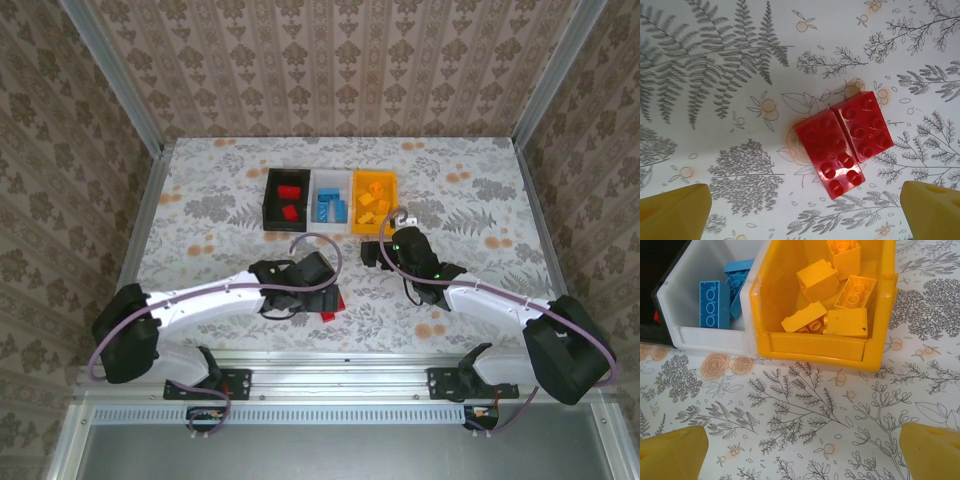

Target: Sort the legos into containers by color

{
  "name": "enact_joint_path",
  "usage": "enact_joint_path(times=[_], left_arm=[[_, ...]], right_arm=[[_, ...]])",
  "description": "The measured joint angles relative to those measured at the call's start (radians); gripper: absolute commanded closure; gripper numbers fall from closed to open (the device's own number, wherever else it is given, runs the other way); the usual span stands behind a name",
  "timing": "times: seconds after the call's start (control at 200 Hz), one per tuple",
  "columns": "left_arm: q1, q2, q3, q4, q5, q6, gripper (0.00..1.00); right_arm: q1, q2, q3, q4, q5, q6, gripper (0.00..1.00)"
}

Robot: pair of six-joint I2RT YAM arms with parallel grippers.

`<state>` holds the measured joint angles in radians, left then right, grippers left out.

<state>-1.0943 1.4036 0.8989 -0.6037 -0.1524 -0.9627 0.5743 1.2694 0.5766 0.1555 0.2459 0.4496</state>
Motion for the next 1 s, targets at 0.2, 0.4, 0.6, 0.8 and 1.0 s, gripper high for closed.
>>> enact_joint_path(times=[0.2, 0.4, 0.6, 0.8, 1.0], left_arm=[[-0.024, 0.09, 0.02, 0.042, 0.022, -0.029, 0.03], [-0.036, 0.138, 0.043, 0.065, 0.031, -0.033, 0.1], [-0.061, 0.174, 0.025, 0.075, 0.04, -0.032, 0.12], [-0.102, 0.174, -0.028, 0.093, 0.032, -0.033, 0.14], [-0.076, 0.164, -0.093, 0.141, 0.022, -0.04, 0.18]], right_arm=[[0.0, -0.001, -0.001, 0.0, 0.039, 0.0, 0.0], [0.0, -0.001, -0.002, 0.0, 0.06, 0.0, 0.0], [0.0, 0.0, -0.002, 0.0, 0.062, 0.001, 0.0], [0.0, 0.0, -0.002, 0.0, 0.062, 0.003, 0.0], [0.0, 0.0, -0.002, 0.0, 0.062, 0.003, 0.0]])
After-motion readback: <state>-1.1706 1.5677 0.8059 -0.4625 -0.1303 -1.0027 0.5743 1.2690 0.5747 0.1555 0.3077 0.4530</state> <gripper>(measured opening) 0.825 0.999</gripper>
